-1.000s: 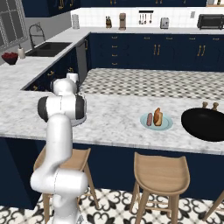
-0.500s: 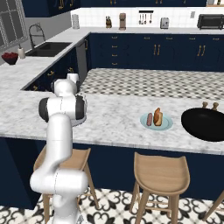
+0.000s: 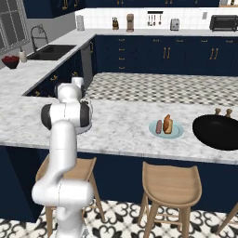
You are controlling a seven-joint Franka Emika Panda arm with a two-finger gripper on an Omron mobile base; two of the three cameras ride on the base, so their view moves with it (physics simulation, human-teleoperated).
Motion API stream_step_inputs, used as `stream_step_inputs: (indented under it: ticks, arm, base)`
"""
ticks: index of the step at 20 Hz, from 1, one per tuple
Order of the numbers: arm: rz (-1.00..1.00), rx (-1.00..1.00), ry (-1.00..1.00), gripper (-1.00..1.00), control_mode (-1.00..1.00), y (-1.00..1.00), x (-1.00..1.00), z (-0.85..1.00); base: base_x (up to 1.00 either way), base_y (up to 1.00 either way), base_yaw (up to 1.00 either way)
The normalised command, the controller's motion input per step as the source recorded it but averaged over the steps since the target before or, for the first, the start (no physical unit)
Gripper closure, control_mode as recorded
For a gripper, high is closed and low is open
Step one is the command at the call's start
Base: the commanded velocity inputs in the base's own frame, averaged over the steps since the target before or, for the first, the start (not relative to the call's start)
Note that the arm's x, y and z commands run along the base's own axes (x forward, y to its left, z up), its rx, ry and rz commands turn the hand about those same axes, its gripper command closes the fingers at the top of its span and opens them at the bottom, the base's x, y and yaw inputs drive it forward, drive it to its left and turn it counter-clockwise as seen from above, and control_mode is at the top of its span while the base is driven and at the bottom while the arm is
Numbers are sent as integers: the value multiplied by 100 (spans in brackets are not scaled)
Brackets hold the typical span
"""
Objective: Place one bun and one sausage from the bowl on each plate.
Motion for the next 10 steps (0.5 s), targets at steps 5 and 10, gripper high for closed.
stream_step_inputs:
  ticks: [5,10]
  arm:
    - [1,0,-5,-100,-100,-3,-31,35]
    - [6,0,-7,-100,-100,0,-29,56]
  base:
    - [0,0,0]
    - [0,0,0]
